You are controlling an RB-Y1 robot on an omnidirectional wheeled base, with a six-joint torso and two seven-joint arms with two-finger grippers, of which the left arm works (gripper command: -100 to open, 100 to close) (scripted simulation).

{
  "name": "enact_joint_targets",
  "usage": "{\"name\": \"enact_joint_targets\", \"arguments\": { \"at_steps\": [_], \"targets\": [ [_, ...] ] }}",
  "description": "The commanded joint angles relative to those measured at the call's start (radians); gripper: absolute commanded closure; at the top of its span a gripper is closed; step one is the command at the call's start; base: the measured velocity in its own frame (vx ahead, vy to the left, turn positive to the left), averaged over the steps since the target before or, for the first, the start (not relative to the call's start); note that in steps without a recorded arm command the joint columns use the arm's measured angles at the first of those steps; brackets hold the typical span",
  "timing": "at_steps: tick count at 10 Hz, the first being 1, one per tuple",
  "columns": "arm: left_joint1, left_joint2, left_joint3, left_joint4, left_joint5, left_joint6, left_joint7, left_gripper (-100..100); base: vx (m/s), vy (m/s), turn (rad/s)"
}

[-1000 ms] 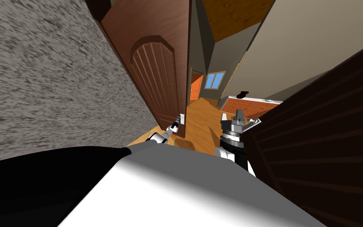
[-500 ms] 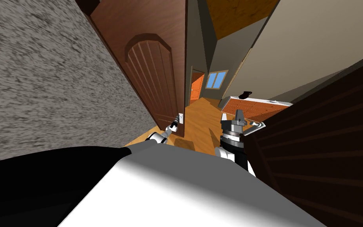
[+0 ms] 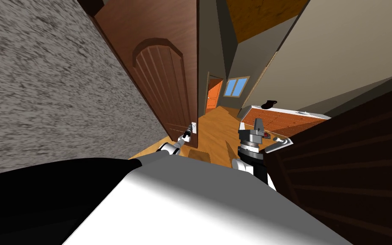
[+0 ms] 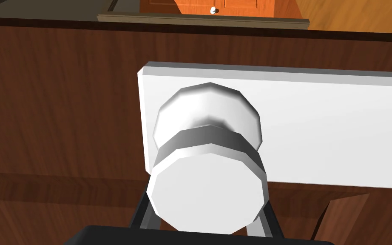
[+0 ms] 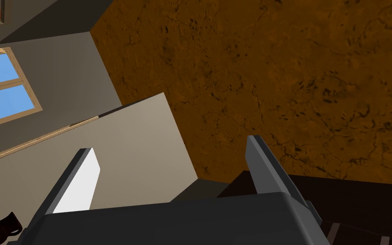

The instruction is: Push the door open

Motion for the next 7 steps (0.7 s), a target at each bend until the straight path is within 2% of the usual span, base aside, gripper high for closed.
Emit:
{"name": "enact_joint_targets", "arguments": {
  "at_steps": [1,2,3,7],
  "targets": [
    [-0.007,-0.003,0.007,0.002,0.002,-0.004,-0.002,100,0.121,-0.119,0.042],
    [0.0,0.003,0.007,-0.003,0.002,0.0,-0.002,100,0.061,-0.044,0.044],
    [0.001,0.012,0.02,-0.002,0.007,-0.002,-0.006,100,0.122,-0.043,0.04],
    [0.003,0.025,0.045,0.003,0.018,-0.005,-0.016,100,0.171,-0.078,0.043]
  ]
}}
